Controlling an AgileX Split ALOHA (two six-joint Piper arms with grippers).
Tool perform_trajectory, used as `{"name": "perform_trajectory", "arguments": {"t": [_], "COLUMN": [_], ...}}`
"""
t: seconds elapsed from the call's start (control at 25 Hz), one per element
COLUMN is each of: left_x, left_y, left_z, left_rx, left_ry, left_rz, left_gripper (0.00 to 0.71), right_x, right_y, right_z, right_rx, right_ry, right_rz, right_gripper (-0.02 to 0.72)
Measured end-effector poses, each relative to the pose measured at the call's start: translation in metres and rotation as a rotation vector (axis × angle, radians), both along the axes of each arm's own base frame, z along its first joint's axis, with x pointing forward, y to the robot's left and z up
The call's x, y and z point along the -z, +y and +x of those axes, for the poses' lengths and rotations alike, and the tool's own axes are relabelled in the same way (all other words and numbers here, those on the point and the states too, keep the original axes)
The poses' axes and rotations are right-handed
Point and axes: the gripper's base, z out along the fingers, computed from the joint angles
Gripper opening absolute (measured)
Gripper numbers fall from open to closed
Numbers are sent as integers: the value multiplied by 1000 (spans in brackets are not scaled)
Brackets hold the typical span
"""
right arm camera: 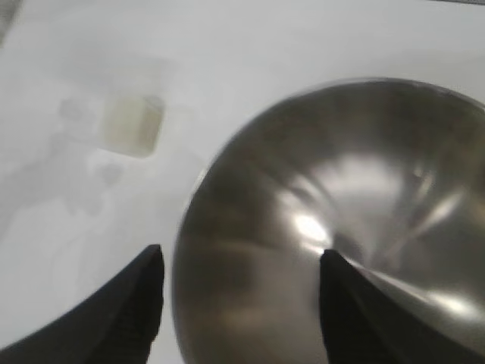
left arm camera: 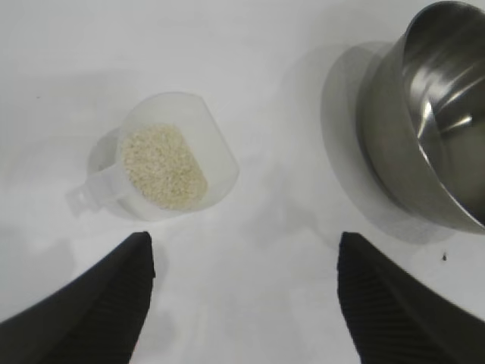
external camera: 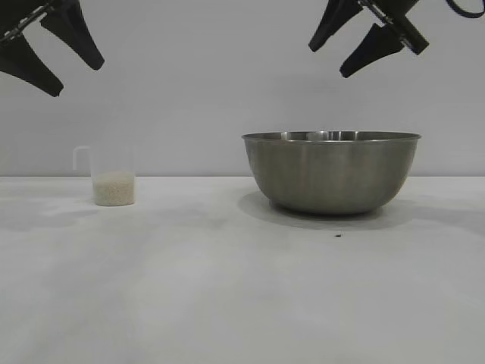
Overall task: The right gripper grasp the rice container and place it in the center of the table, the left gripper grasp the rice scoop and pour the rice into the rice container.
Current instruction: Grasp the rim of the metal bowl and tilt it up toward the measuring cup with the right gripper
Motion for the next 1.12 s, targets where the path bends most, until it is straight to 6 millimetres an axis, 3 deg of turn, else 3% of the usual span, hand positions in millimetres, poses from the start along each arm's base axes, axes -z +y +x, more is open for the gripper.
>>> {"name": "perform_trajectory", "arguments": {"t": [0.64, 0.88, 1.12], "left_x": [-4, -4, -5], "left_y": [-1, -1, -1], "left_z": [-2, -3, -4], "left_rx": [9, 11, 19], "left_ry": [-4, -2, 4], "left_rz": [-1, -2, -6], "left_gripper": [451, 451, 451], "right_x": [11, 12, 33], "right_y": [-26, -28, -29], "right_z": [-7, -7, -1], "right_rx": [107, 124, 130], "right_ry": [116, 125, 177], "right_rz": [-306, -328, -343], "right_gripper": [392, 392, 392]}}
